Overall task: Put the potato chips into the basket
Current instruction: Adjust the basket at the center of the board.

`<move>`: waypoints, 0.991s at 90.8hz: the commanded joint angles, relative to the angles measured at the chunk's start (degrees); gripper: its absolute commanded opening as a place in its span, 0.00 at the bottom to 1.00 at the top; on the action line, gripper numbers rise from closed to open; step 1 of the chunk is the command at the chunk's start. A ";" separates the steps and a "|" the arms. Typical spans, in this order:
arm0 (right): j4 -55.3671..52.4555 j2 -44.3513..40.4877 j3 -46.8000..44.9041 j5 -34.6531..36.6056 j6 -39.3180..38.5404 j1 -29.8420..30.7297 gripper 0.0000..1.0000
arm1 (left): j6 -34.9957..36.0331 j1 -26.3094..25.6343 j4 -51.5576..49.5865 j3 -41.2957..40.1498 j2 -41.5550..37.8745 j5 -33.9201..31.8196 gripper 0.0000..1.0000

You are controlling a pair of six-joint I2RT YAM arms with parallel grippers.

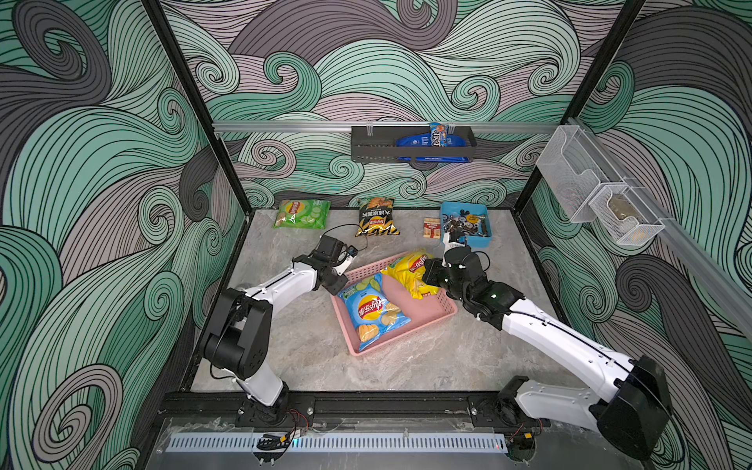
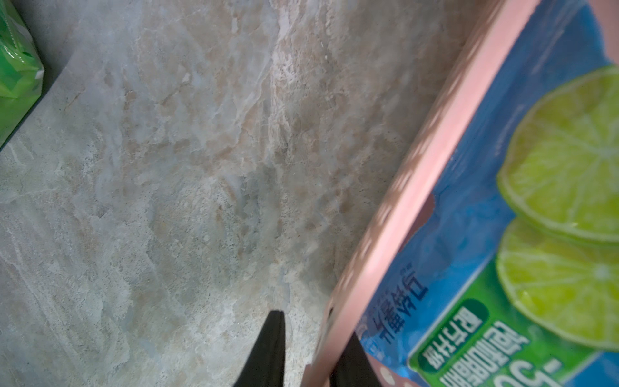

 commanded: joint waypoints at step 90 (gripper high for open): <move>-7.57 2.94 1.36 -9.07 -14.46 -4.21 0.41 | -0.30 -0.56 6.67 2.25 1.22 -3.85 0.00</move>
